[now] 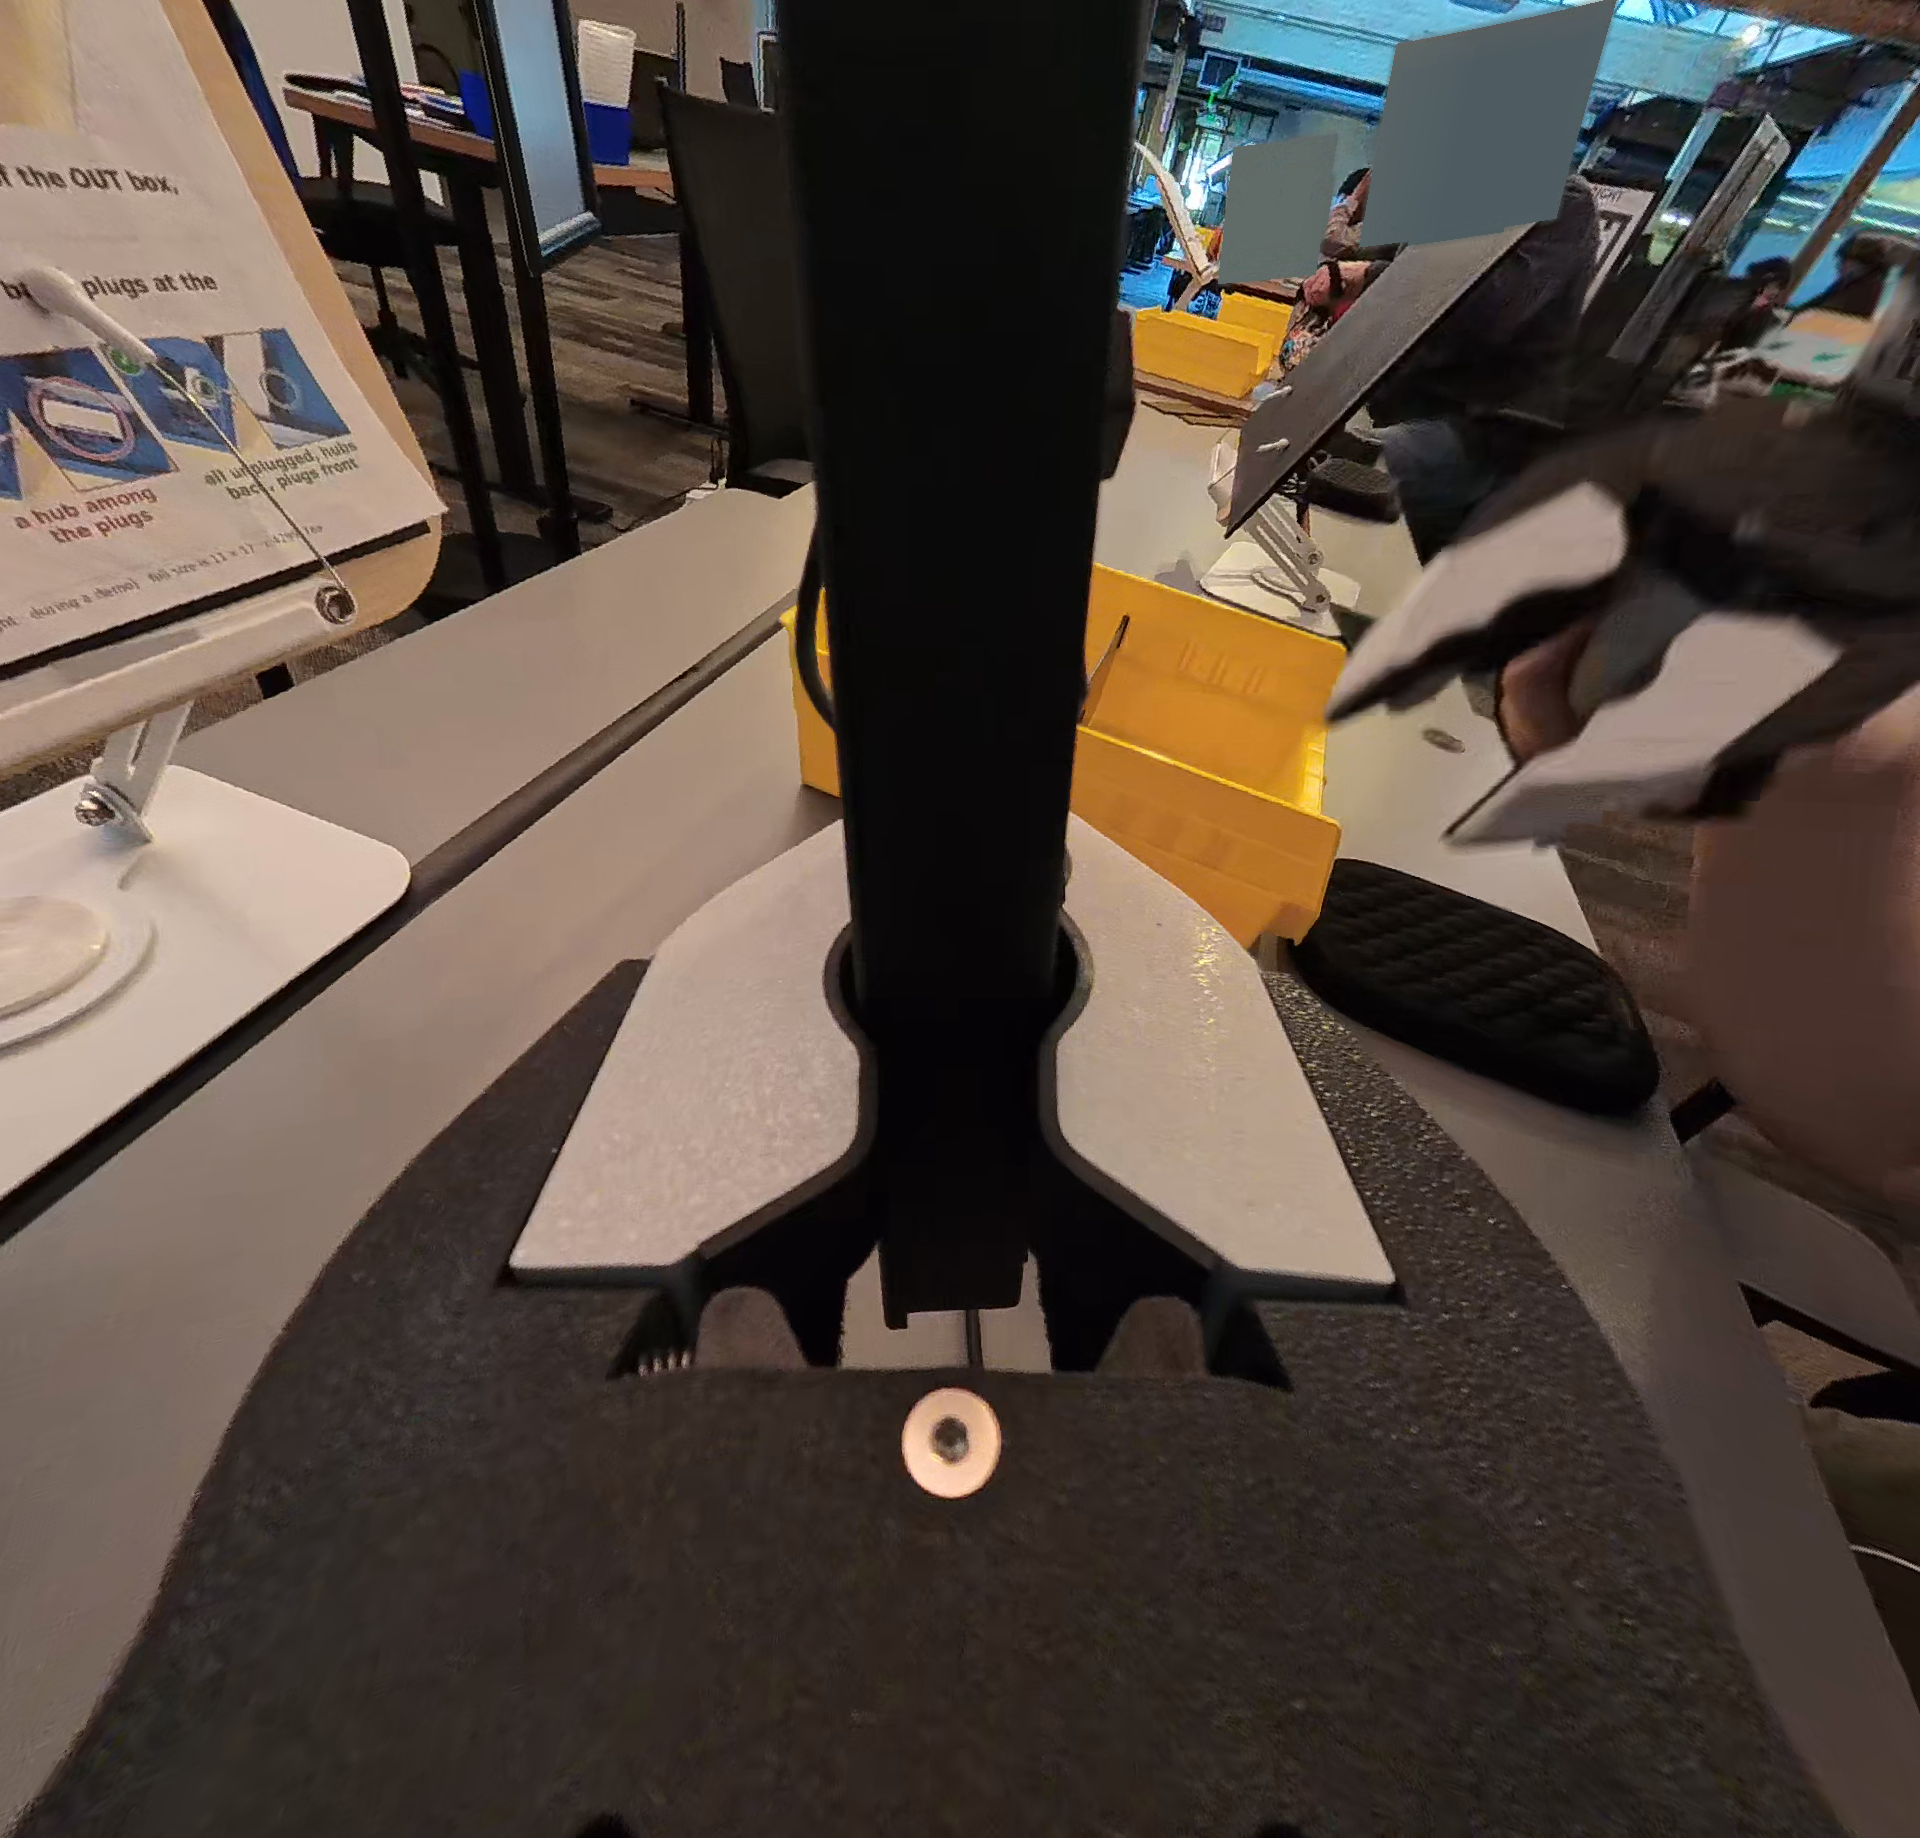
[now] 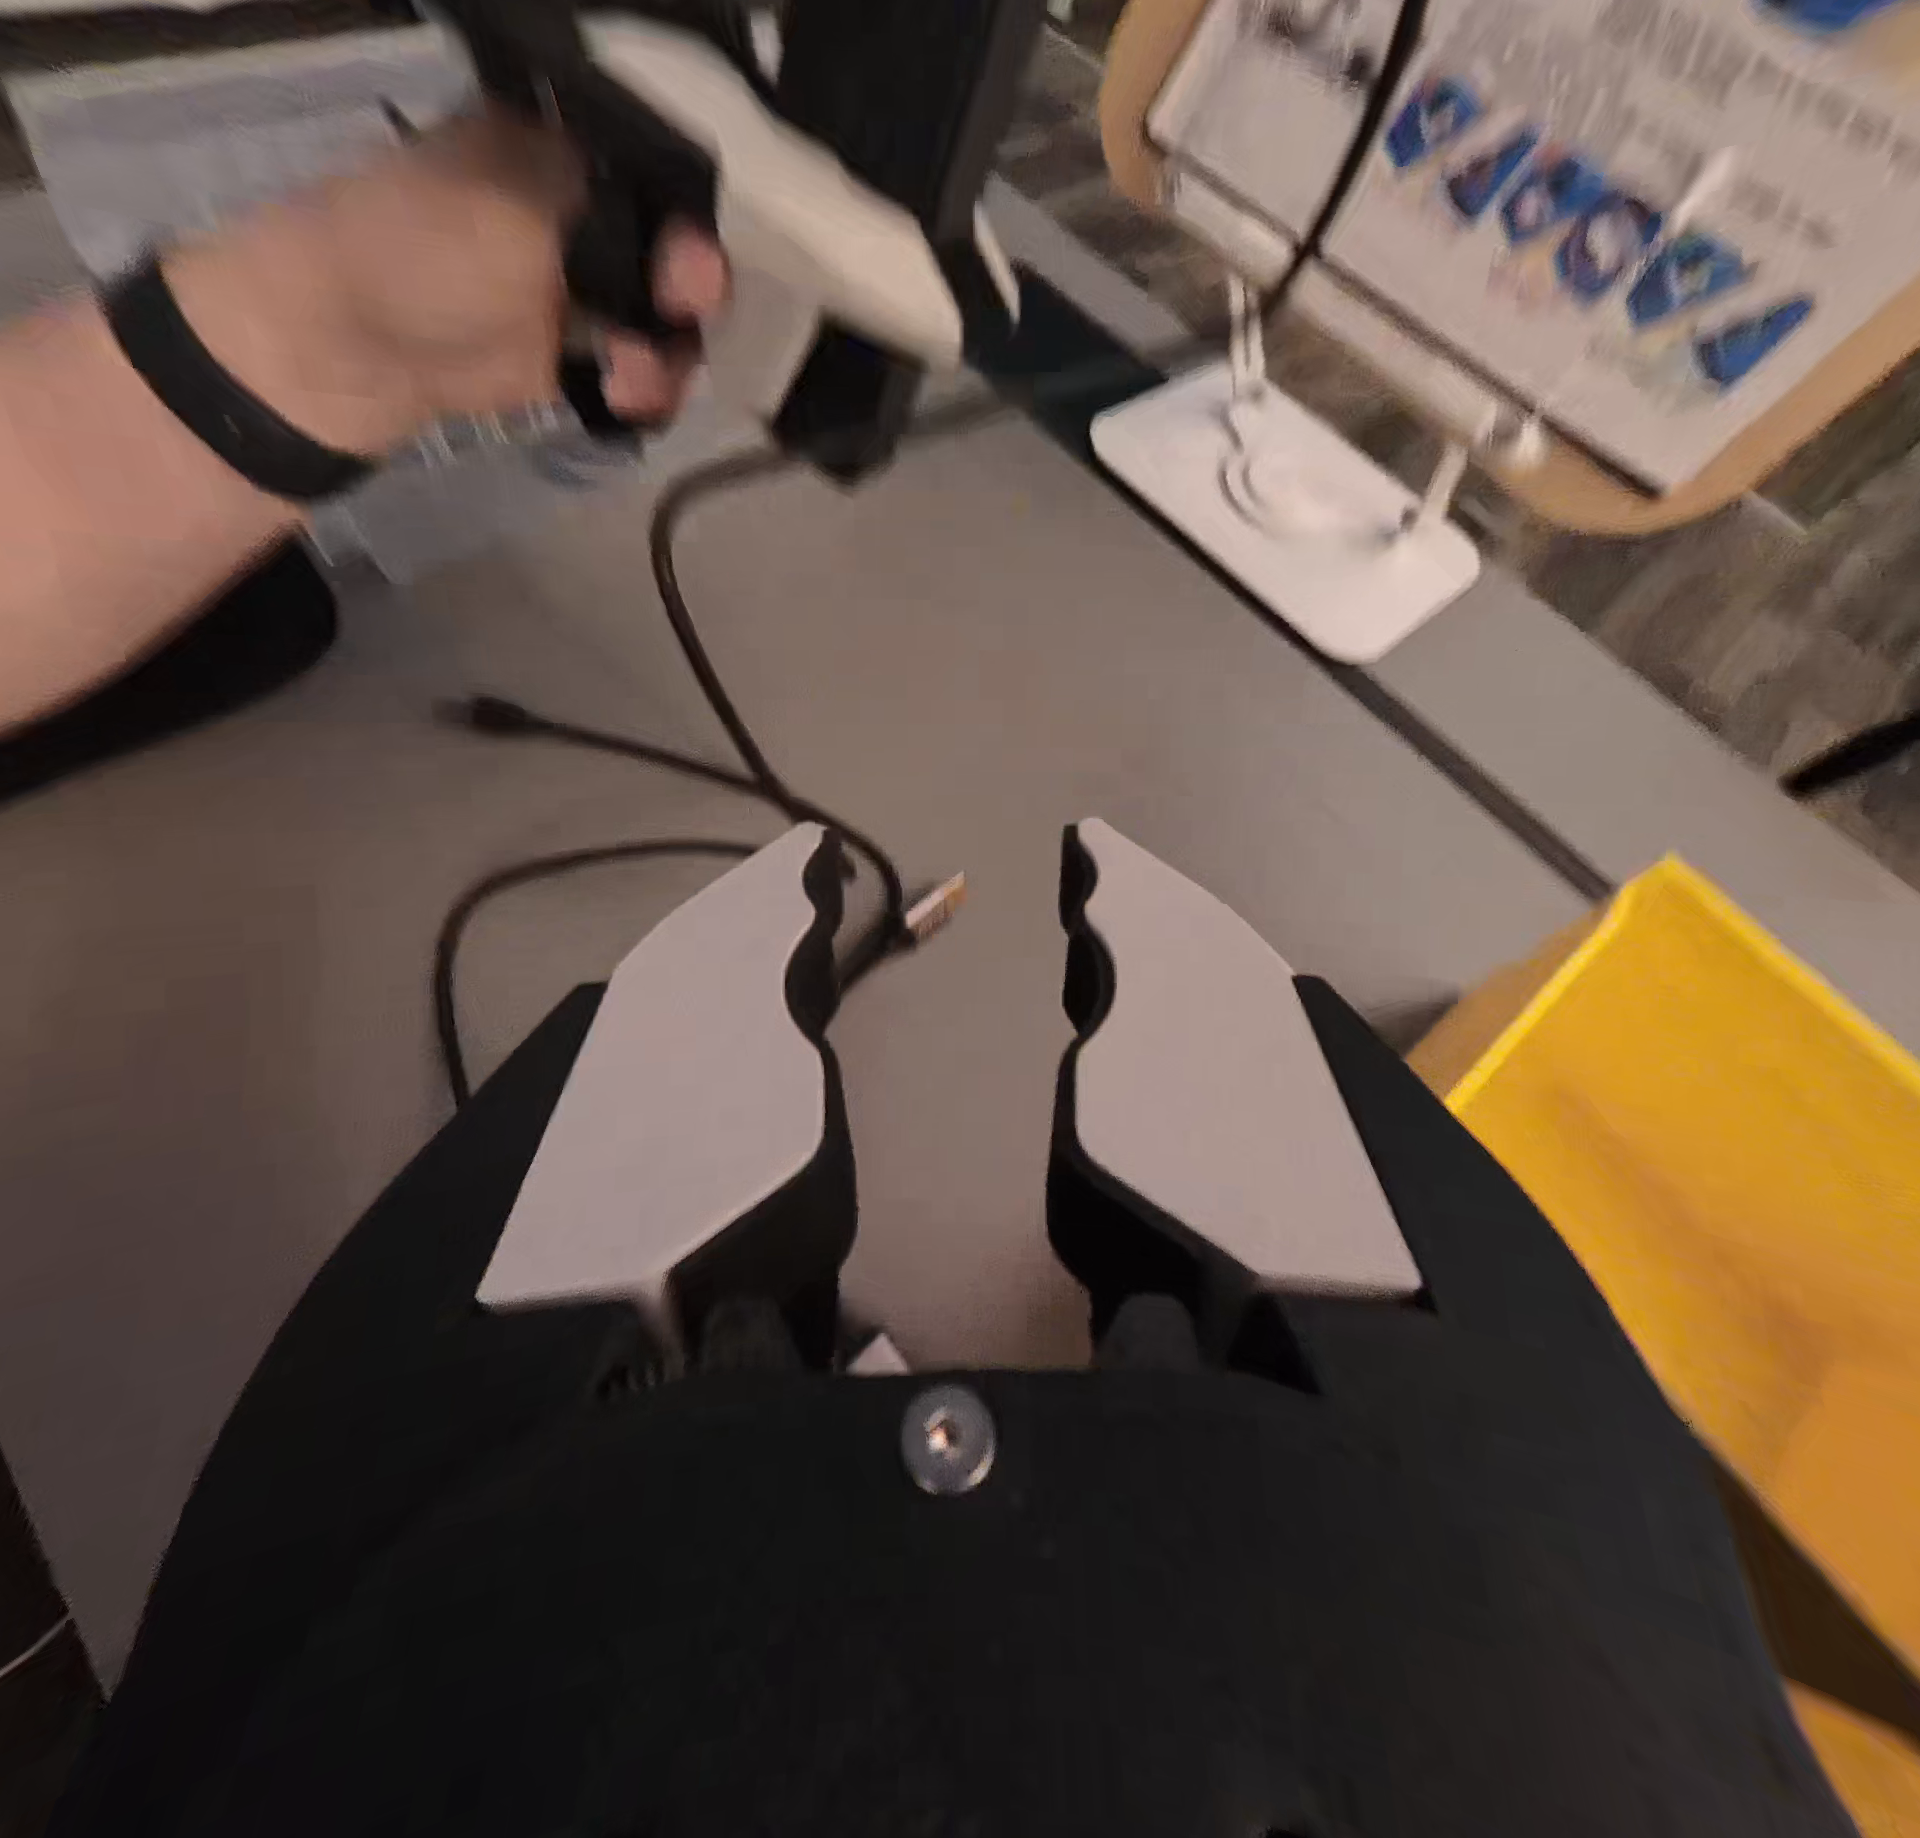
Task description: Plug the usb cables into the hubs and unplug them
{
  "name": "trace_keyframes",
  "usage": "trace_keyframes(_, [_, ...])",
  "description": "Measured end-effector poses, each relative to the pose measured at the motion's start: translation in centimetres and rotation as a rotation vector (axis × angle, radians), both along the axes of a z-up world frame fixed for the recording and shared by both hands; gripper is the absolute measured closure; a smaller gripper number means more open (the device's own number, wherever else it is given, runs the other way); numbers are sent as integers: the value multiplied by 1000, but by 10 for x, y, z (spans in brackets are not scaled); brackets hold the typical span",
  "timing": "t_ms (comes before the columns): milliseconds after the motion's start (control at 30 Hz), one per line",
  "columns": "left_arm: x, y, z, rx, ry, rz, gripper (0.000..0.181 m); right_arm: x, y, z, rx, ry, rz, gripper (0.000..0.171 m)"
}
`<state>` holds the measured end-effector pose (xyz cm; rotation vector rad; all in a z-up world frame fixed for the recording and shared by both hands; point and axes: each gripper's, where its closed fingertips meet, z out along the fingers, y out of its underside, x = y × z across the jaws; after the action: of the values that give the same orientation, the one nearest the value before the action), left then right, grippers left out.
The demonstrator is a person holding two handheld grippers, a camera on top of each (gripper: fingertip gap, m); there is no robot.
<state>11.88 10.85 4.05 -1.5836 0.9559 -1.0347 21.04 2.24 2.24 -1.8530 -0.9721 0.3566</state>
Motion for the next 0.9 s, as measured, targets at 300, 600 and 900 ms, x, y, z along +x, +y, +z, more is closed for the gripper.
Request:
trace_keyframes(300, [-24, -3, 20, 43, 10, 26, 155, 0, 22, -81, -92, 193, -274, 144])
trace_keyframes(600, [-32, -12, 36, 80, -8, 20, 155, -20, 45, -153, -351, 221, -331, 145])
trace_keyframes(900, [-26, -18, 38, 80, -19, -12, 155, -35, 43, -176, -375, 73, -354, 145])
